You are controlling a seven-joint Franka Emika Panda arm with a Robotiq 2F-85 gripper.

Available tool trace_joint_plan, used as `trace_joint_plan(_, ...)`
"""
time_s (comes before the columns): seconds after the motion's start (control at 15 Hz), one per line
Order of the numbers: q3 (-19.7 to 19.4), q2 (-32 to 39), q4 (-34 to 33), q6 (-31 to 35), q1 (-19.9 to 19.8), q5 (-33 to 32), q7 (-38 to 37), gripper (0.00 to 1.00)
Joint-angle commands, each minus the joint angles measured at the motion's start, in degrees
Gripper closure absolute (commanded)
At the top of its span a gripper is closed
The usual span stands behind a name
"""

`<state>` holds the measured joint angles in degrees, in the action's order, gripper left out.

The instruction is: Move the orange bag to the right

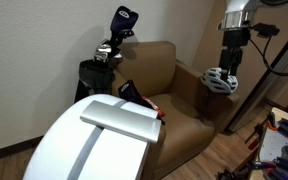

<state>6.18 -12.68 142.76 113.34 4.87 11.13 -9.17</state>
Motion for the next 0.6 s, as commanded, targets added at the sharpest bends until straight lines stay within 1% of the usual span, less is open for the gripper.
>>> trace_joint_plan(0.0,1.3,10.9,-6.7,1.0,-0.1,-9.3,1.7,0.0)
trace_joint_plan(0.07,1.0,13.9,-7.6,1.5,-0.2,-11.5,2.9,0.01)
trace_joint_plan(0.27,0.4,23.5,-12.9,-0.1,0.4,-17.3,5.1,0.0)
trace_joint_plan(0.33,0.2,27.2,-15.1,-0.4,0.6,-18.0,7.1,0.0)
trace_joint_plan(0.4,-0.1,31.0,-17.6,-2.0,0.7,-19.5,7.5,0.0)
trace_joint_plan(0.53,-0.9,38.4,-23.4,-5.5,0.4,-19.6,10.4,0.0)
